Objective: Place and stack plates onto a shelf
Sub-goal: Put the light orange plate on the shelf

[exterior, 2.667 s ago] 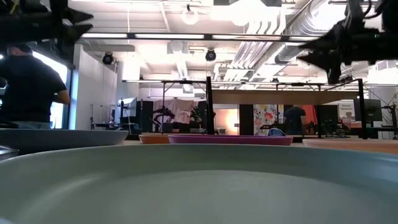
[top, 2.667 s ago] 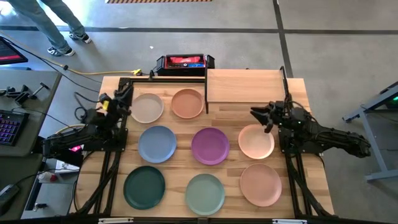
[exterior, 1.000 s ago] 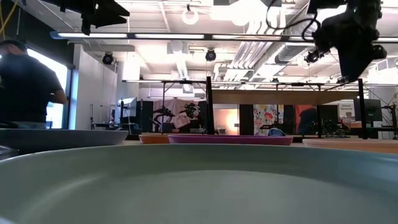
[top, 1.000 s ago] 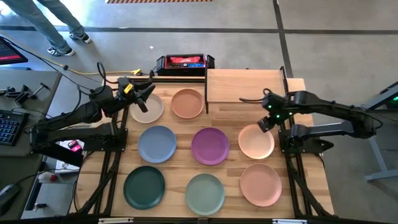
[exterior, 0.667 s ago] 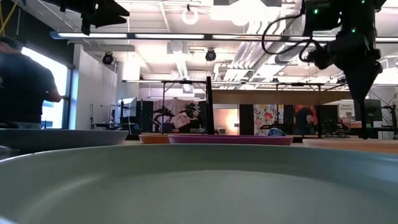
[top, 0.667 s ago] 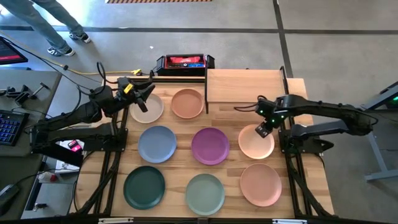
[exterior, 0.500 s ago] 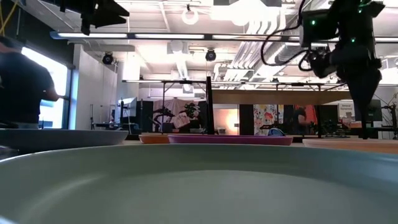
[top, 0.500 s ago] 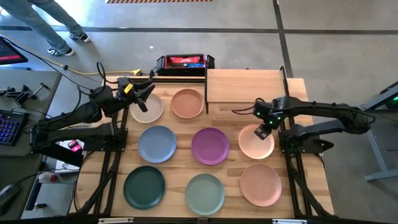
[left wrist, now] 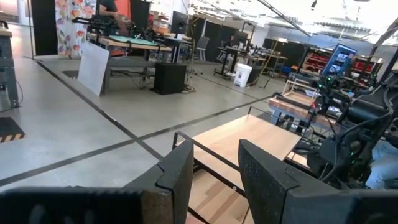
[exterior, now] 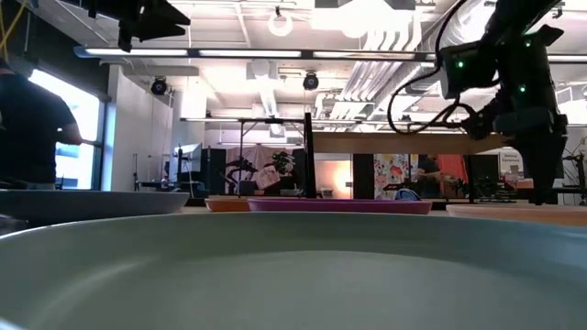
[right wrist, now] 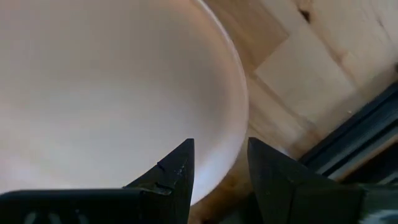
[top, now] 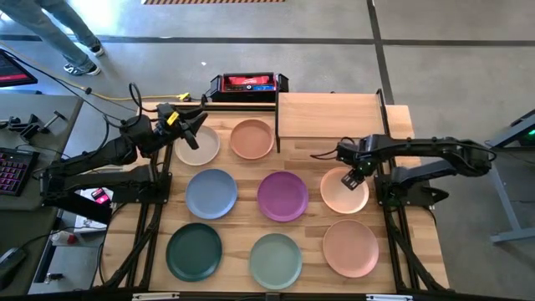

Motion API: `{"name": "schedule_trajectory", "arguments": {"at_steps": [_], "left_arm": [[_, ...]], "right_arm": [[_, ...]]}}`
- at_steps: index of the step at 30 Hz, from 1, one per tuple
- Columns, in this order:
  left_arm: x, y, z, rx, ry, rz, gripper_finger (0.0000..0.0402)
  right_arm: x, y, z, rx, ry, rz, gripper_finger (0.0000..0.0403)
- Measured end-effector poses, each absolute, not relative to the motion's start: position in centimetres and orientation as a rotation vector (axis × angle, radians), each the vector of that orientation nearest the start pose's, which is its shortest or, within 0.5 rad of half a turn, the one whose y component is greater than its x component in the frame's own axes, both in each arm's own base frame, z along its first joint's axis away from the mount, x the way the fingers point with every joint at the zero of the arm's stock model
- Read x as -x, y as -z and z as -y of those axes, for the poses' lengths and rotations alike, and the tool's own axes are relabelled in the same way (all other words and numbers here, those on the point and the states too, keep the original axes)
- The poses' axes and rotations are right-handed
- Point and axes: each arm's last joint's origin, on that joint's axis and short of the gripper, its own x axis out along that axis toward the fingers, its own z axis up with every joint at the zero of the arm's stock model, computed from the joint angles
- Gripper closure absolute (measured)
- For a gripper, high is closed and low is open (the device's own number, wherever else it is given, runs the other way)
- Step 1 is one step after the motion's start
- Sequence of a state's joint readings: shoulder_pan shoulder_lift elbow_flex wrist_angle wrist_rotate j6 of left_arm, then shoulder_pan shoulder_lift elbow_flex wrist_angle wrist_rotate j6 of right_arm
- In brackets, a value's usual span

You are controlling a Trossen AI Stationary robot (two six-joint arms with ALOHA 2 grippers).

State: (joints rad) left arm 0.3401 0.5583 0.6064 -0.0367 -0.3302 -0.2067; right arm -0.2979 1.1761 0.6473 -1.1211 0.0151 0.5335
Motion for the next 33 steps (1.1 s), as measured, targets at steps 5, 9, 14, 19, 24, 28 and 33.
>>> {"name": "schedule_trajectory", "arguments": {"at_steps": [5,9,14,19,24,28,33], "left_arm": [[-12.2,-31.6,-5.3,0.199,-0.667,0.082,0.0284],[-12.2,-31.6,-5.4,0.199,-0.680,0.083,0.0284],[-12.1,-31.7,-5.4,0.199,-0.709,0.091,0.0284],[-12.1,-31.7,-5.4,0.199,-0.713,0.091,0.0284],[-12.1,-31.7,-5.4,0.199,-0.714,0.091,0.0284],[-12.1,-31.7,-5.4,0.199,-0.714,0.091,0.0284],[-12.1,-31.7,-5.4,0.199,-0.714,0.091,0.0284]], "right_arm": [[-14.2,-17.2,4.5,-0.604,0.714,-1.558,0.0275],[-14.0,-16.5,4.5,-0.614,0.715,-1.555,0.0275],[-14.1,-16.5,4.5,-0.634,0.767,-1.529,0.0275],[-14.2,-16.4,4.6,-0.639,0.773,-1.516,0.0275],[-13.7,-15.1,4.4,-0.672,0.777,-1.516,0.0275],[-13.1,-14.4,4.2,-0.705,0.822,-1.532,0.0275],[-13.0,-14.1,4.1,-0.713,0.815,-1.525,0.0275]]}}
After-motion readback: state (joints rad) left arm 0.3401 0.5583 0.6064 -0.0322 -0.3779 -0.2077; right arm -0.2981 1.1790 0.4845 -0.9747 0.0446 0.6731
